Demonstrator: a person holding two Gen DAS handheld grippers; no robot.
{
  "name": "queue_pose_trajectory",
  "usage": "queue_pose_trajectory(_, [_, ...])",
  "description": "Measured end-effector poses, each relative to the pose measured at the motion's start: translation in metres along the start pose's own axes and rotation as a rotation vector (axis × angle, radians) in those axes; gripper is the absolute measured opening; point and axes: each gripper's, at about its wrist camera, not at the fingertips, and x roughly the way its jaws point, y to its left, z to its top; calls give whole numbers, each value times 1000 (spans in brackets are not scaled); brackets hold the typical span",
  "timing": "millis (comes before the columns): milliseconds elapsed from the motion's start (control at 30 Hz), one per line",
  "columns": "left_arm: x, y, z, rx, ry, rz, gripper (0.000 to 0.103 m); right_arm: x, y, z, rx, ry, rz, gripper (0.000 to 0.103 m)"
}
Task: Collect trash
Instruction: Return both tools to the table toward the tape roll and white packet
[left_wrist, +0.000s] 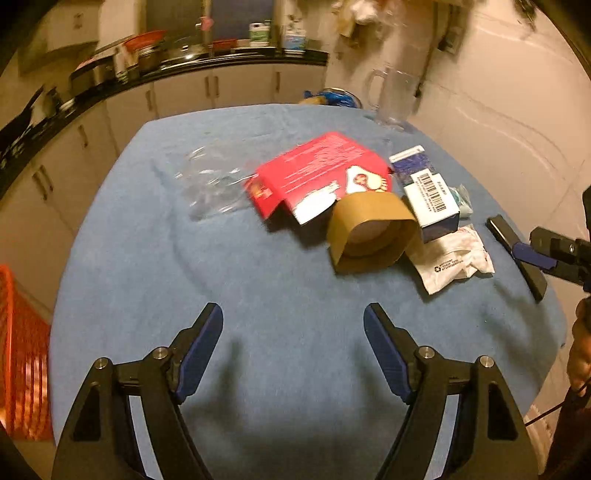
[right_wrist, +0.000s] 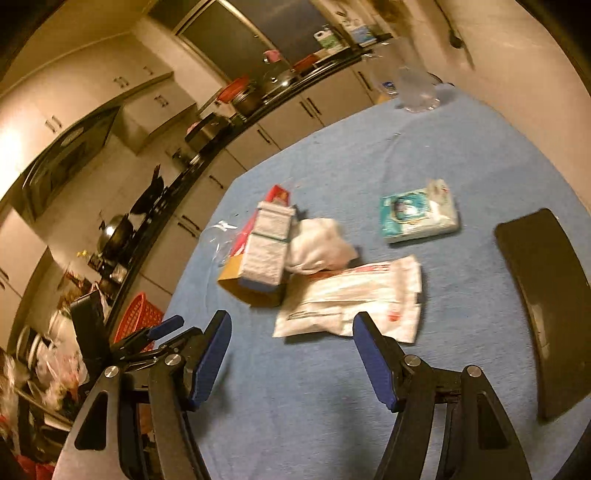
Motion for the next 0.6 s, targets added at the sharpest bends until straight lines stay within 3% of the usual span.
queue_pose_trajectory(200, [24,-25,23,135,-27,2,82,4,-38,15,111,6,-41,76])
queue_pose_trajectory(300, [38,-34,32,202,-38,42,82,9,-50,21,144,12,-51,76])
queue_pose_trajectory(600, [67,-35,52,233,-29,30,79,20,-64,33,147,28,-51,76])
